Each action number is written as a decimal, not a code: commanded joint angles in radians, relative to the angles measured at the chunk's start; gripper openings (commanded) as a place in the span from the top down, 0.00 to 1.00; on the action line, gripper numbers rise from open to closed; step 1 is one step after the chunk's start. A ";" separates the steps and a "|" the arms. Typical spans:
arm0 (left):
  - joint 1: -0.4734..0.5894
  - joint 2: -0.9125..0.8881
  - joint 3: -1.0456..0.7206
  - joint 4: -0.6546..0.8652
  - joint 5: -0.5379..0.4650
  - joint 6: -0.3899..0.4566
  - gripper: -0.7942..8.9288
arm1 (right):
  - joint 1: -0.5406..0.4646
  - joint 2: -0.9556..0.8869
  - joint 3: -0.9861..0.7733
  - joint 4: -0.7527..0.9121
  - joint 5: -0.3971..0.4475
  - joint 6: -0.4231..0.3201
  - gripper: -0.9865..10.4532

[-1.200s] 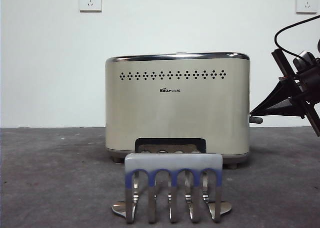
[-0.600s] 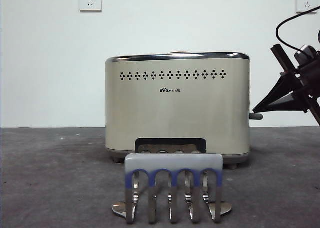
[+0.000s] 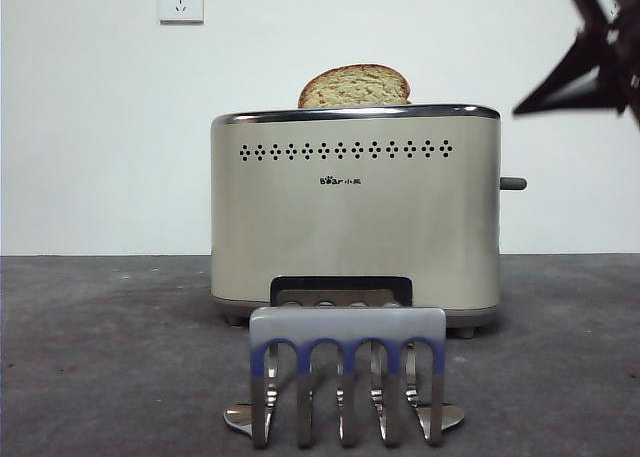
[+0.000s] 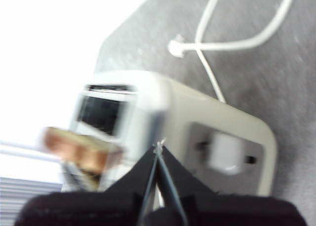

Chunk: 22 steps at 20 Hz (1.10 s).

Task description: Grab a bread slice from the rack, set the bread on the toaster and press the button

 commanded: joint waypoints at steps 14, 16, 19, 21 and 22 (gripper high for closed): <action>0.002 -0.003 -0.004 0.002 -0.002 -0.003 0.92 | 0.002 -0.335 0.567 -0.834 0.314 -0.362 0.92; 0.002 -0.003 -0.004 0.002 -0.002 -0.003 0.92 | 0.002 -0.334 0.649 -0.931 0.388 -0.362 0.91; 0.002 -0.003 -0.004 0.002 -0.002 -0.003 0.92 | 0.002 -0.333 0.745 -1.042 0.473 -0.369 0.91; 0.002 -0.003 -0.004 0.002 -0.002 -0.003 0.92 | 0.001 -0.333 0.790 -1.092 0.543 -0.391 0.91; 0.002 -0.003 -0.004 0.002 -0.002 -0.003 0.92 | 0.001 -0.333 0.808 -1.115 0.583 -0.391 0.91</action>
